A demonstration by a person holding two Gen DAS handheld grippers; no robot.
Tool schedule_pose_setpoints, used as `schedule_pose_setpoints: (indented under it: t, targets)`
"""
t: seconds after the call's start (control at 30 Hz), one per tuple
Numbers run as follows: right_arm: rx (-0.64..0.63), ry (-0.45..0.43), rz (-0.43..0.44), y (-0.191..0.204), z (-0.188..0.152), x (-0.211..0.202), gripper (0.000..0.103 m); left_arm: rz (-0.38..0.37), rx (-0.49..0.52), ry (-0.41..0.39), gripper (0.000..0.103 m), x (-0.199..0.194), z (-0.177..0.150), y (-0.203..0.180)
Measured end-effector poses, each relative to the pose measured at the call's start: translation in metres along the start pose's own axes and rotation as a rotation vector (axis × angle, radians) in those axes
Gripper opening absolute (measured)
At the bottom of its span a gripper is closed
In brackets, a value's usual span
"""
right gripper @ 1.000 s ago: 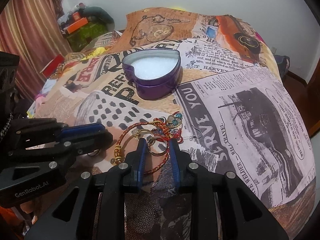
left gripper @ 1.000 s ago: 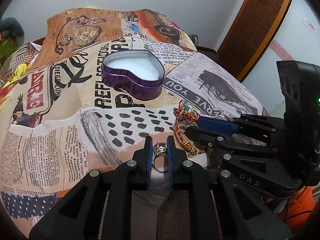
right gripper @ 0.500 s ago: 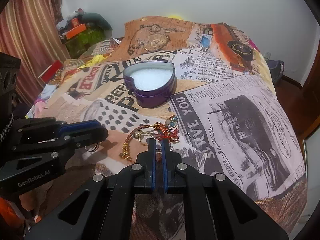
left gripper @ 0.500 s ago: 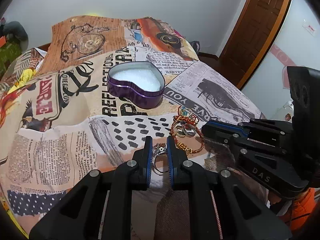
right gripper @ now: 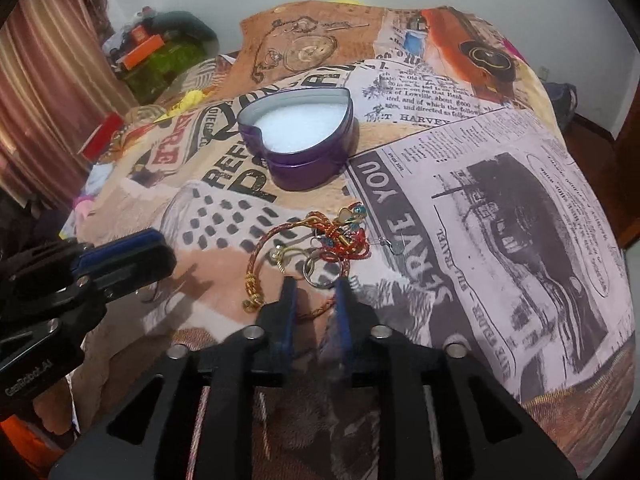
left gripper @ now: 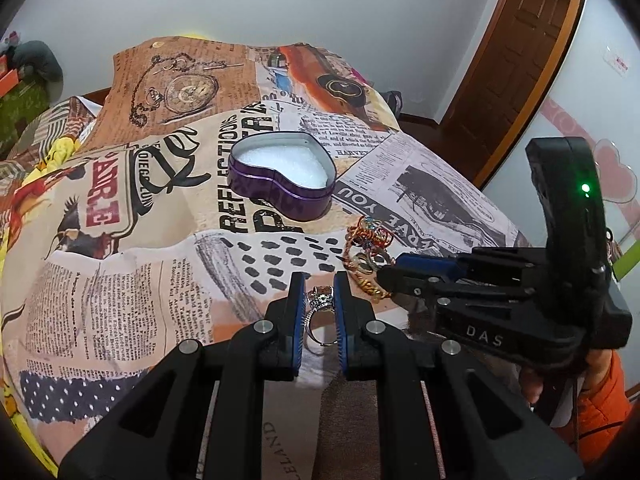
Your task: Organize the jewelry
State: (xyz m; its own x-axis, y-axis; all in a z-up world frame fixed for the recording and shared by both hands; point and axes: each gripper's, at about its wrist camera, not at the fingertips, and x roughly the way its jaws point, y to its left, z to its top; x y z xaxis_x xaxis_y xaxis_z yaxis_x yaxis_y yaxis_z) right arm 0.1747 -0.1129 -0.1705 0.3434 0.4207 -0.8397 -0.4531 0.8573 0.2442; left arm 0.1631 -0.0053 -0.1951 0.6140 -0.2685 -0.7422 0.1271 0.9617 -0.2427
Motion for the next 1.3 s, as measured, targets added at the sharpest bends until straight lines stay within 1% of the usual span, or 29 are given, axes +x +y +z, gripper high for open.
schedule_pose_setpoints:
  t: [0.03, 0.07, 0.1, 0.13, 0.37, 0.43, 0.47, 0.5, 0.77, 1.0, 1.3]
  targets:
    - [0.004, 0.001, 0.004, 0.0, 0.001, 0.001, 0.026, -0.001, -0.004, -0.001, 0.013, 0.0, 0.0, 0.001]
    - [0.005, 0.0, 0.002, -0.001, 0.002, 0.001, 0.031, -0.002, -0.007, -0.001, 0.013, 0.0, -0.001, 0.003]
    - [-0.001, 0.0, -0.011, 0.0, 0.003, 0.003, 0.034, -0.001, -0.009, -0.001, 0.013, 0.0, -0.001, 0.003]
    - [-0.007, -0.003, -0.022, 0.0, 0.003, 0.003, 0.034, -0.002, -0.01, -0.001, 0.013, 0.0, -0.002, 0.004]
    - [-0.054, -0.028, -0.079, 0.004, 0.005, 0.008, 0.033, 0.0, -0.021, -0.004, 0.013, -0.002, -0.006, 0.008]
    - [-0.073, -0.031, -0.094, 0.006, 0.005, 0.008, 0.029, 0.001, -0.022, -0.007, 0.013, -0.004, -0.007, 0.009]
    - [-0.085, -0.033, -0.097, 0.007, 0.005, 0.008, 0.023, 0.002, -0.022, -0.008, 0.013, -0.004, -0.008, 0.008]
    - [-0.092, -0.032, -0.097, 0.007, 0.004, 0.009, 0.023, 0.004, -0.023, -0.01, 0.013, -0.005, -0.008, 0.008]
    - [-0.079, -0.048, -0.119, 0.007, 0.0, 0.0, 0.023, 0.015, -0.015, -0.02, 0.013, -0.009, -0.007, 0.005]
    - [-0.078, -0.046, -0.109, 0.011, -0.011, -0.015, 0.023, 0.015, -0.015, -0.031, 0.013, -0.018, -0.007, 0.001]
    - [-0.048, -0.051, -0.172, 0.0, -0.026, -0.032, 0.023, 0.019, 0.008, -0.031, 0.013, -0.023, -0.011, -0.01]
